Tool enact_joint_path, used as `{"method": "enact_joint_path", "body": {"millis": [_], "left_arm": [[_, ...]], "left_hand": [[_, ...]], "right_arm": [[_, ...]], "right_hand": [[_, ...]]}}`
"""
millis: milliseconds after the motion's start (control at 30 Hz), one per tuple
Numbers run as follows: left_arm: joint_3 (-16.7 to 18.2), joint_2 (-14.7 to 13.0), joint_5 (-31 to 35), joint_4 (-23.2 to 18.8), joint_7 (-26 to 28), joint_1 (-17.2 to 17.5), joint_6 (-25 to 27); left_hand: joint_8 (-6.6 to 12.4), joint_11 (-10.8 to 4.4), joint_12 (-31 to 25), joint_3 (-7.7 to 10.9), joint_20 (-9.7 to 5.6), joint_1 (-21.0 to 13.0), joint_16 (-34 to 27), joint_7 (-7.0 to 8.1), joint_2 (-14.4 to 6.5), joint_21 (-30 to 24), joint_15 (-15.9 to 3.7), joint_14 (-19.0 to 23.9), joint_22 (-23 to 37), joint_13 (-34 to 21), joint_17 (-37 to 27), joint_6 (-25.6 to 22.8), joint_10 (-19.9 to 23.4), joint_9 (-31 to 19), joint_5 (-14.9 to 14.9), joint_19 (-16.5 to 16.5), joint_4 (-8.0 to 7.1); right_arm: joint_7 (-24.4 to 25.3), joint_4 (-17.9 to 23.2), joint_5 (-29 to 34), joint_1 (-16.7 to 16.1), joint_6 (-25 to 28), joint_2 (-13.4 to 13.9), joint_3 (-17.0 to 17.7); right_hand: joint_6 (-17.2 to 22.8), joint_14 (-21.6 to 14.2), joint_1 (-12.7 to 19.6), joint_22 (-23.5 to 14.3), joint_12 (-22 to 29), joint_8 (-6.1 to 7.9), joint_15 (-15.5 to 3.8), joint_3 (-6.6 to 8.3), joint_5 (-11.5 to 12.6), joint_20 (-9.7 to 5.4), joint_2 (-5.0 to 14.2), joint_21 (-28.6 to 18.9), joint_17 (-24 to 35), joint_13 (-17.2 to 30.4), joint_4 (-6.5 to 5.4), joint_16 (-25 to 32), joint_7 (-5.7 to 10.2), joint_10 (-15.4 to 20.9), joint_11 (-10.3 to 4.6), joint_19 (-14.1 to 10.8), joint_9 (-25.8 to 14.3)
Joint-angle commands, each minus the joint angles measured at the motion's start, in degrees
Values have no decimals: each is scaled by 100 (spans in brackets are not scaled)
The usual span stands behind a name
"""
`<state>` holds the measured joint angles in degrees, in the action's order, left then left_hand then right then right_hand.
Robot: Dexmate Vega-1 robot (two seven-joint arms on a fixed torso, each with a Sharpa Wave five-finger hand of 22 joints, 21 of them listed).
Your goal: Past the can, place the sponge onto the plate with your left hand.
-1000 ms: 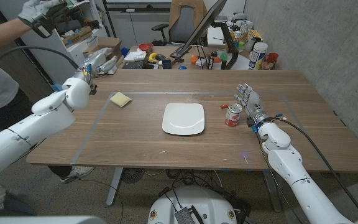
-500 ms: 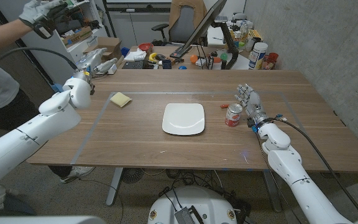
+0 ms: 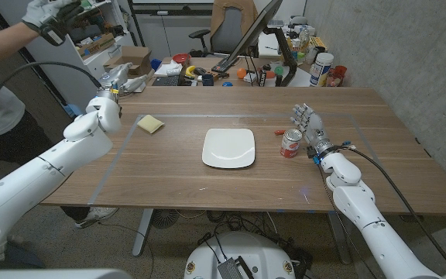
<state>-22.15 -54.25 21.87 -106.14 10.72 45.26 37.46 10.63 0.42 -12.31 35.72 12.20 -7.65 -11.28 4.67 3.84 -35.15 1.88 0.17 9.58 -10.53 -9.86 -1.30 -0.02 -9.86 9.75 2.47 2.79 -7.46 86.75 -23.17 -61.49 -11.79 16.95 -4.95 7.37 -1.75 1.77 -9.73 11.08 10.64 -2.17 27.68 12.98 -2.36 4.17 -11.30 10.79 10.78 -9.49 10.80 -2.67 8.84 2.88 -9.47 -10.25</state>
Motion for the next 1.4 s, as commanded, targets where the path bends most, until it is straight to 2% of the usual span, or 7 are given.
{"method": "enact_joint_path", "body": {"millis": [33, 367, 533, 1000, 1033, 1200, 1400], "left_arm": [[-536, 159, 253, 399, -411, -549, 174], [-885, 322, 461, 786, -593, -864, 135], [-1206, 273, 739, 882, -977, -1097, 175], [-1396, 455, 967, 1200, -1132, -1174, 157], [-1545, 449, 1139, 1236, -1198, -1229, 206], [-1475, 516, 1050, 1306, -1141, -1148, 143], [-1703, 577, 1189, 1570, -1393, -1304, 130]], "left_hand": [[-25, -39, 43, 13, 7, -77, 42, 41, 38, 66, 38, -80, -3, -10, -8, 59, -58, -21, 31, 30, 70], [-28, -29, 60, 3, 6, -139, 55, 36, 33, 209, 30, -106, -2, -12, -12, 94, -88, -23, 34, 168, 139], [-42, -40, 75, -7, 0, -160, 63, 38, 32, 255, 13, -127, 0, -14, -13, 143, -127, -24, 34, 184, 165], [-52, -45, 103, -39, -6, -198, 85, 68, 32, 370, 25, -213, 5, -16, -16, 230, -220, -26, 37, 231, 220], [-52, -44, 105, -41, -7, -200, 85, 66, 32, 373, 25, -215, 5, -17, -16, 231, -226, -26, 37, 229, 222], [-47, -37, 101, -51, -9, -206, 83, 63, 32, 394, 31, -218, 6, -17, -17, 236, -226, -27, 39, 224, 233], [-37, -44, 97, -54, -10, -218, 82, 71, 7, 419, 25, -227, 8, -18, -17, 227, -224, -28, 44, 217, 240]], "right_arm": [[-93, -37, 25, 49, -95, 46, -60], [-99, -82, 23, 68, -144, 37, -95], [-134, -113, 40, 97, -159, 45, -129], [-190, 23, 66, 58, -174, 122, -192], [-169, 66, 92, 50, -149, 143, -201], [-199, 94, 72, 34, -190, 154, -230], [-223, 204, 88, -1, -222, 201, -292]], "right_hand": [[51, -45, 5, -28, 42, 42, 14, 37, 44, -347, 469, -40, 10, 23, -5, 40, -7, 59, 7, -50, -22], [60, -56, 5, -28, 41, 43, 15, 36, 43, -342, 466, -40, 9, 24, -4, 41, -6, 59, 16, -55, -22], [66, -55, 5, -28, 40, 44, 14, 36, 43, -344, 464, -40, 9, 24, -4, 38, -5, 61, 1, -58, -22], [61, -57, 4, -28, 37, 39, 23, 34, 42, -341, 462, -38, 9, 24, -4, 36, -10, 62, 9, -59, -22], [60, -56, 4, -28, 37, 38, 22, 34, 42, -341, 462, -37, 9, 24, -4, 35, -9, 62, 10, -58, -22], [64, -56, 3, -28, 34, 39, 21, 34, 42, -341, 462, -37, 10, 24, -4, 34, -16, 57, 6, -59, -22], [68, -57, 4, -28, 33, 39, 20, 35, 42, -342, 464, -36, 9, 24, -4, 34, -6, 57, -7, -60, -22]]}}
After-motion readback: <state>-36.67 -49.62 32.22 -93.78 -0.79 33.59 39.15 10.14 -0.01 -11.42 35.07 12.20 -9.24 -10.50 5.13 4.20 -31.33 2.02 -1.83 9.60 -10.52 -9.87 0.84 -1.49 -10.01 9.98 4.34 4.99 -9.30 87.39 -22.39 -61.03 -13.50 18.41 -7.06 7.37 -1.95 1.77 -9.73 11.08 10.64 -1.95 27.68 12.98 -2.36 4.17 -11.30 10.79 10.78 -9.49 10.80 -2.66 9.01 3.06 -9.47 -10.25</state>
